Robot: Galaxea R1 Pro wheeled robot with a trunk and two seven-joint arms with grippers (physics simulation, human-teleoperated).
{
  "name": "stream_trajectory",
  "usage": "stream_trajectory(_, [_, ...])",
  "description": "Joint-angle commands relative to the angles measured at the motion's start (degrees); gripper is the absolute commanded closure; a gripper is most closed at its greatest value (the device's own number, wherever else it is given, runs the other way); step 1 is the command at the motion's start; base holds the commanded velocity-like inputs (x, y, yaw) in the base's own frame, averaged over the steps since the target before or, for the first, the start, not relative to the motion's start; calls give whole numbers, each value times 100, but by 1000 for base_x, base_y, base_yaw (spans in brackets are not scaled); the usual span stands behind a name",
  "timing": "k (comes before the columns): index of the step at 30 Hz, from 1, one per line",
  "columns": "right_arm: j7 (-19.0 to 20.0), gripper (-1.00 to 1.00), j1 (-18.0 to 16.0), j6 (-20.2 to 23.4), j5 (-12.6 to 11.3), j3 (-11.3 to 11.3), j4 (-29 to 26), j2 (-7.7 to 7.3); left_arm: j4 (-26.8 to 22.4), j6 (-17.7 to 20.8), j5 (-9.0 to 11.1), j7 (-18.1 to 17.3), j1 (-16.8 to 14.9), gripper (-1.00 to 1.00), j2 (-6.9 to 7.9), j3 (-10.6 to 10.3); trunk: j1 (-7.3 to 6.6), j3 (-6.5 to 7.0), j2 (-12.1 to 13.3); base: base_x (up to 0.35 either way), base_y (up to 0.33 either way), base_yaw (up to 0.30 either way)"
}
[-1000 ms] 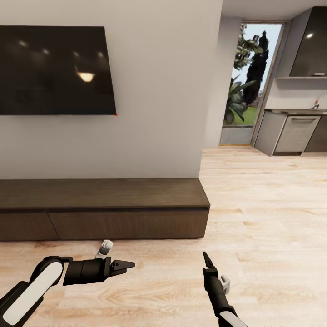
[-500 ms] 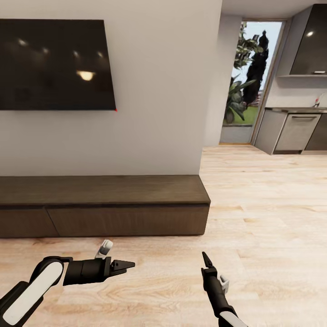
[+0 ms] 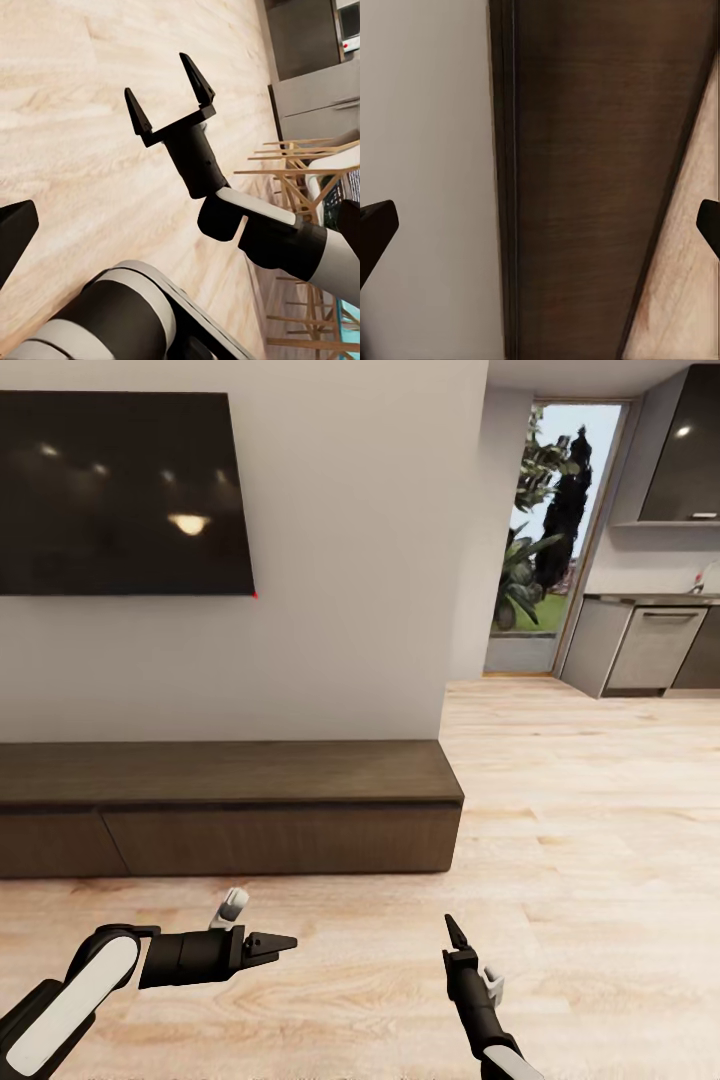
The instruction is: Place each of the two pumpkins and all three candles from the living room inside a cabinet in the living room (use any cabinet), then make sure every cabinet is closed, and position the cauldron so it is next to a table in the living room.
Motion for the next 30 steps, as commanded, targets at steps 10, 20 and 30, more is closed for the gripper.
stream_trajectory(10, [19, -100, -4, -14, 31, -40, 5, -2, 3, 5, -16, -38, -5, -100, 8, 0, 21, -24, -44, 0, 0, 0])
stream_trajectory(20, [19, -100, -4, -11, 33, -47, 12, 3, 29, -8, 175, -38, -5, -100, -50, 7, 21, -24, -44, 200, 0, 0])
stream_trajectory(30, [19, -100, -4, -8, -80, -124, 22, -63, 19, -12, 186, -38, -5, -100, -53, 37, 21, -24, -44, 244, 0, 0])
